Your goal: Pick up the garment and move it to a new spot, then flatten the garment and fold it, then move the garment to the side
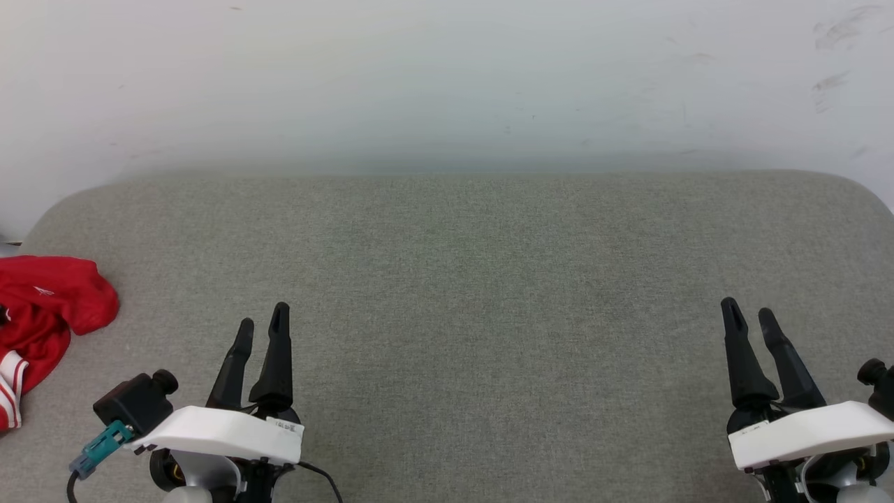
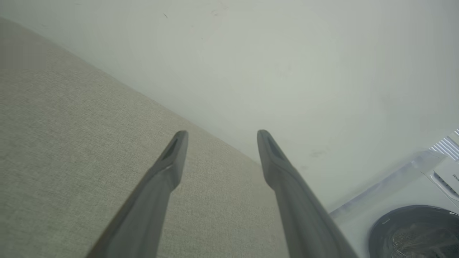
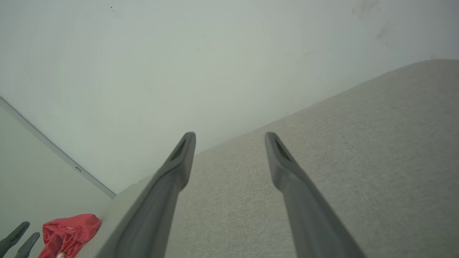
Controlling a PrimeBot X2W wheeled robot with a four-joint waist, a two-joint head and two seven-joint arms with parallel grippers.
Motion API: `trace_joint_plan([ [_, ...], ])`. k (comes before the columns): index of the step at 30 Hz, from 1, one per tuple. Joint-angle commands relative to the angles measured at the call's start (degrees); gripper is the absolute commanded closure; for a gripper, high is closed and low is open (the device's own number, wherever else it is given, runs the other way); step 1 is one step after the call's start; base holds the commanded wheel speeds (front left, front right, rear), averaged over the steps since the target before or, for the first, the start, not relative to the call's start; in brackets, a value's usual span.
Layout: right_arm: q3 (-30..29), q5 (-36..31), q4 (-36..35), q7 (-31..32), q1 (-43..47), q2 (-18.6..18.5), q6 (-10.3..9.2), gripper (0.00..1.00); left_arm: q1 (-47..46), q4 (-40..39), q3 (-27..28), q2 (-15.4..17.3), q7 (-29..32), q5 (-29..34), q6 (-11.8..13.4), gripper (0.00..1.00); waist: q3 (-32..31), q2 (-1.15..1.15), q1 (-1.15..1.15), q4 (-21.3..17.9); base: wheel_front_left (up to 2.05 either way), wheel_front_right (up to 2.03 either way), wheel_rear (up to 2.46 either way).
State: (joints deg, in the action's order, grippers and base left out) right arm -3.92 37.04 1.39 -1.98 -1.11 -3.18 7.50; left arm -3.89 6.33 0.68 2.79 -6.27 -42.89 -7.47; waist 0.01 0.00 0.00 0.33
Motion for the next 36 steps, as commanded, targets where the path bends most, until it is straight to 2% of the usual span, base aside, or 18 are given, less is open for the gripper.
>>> trace_joint_plan([
  [1,0.1,-2.4,-1.4,0.0,-0.2,0.1,-0.01,0.0,-0.5,-0.4,-0.1,0.1,-0.6,2.4,0.2,0.0,0.0,0.0,0.0,0.0,0.0,0.0,0.0],
  [21,0.1,-17.6,-5.1,0.5,1.1,0.3,-0.01,0.0,-0.2,0.7,-0.6,0.1,-3.7,17.6,2.1,0.0,0.1,0.0,0.0,-0.1,0.0,0.0,0.0],
  [36,-0.8,-24.9,-7.3,1.3,2.3,0.3,-0.01,0.0,-0.3,1.2,-1.1,0.1,-5.7,27.1,2.8,0.0,0.4,0.0,0.0,-0.2,0.0,0.0,0.0],
])
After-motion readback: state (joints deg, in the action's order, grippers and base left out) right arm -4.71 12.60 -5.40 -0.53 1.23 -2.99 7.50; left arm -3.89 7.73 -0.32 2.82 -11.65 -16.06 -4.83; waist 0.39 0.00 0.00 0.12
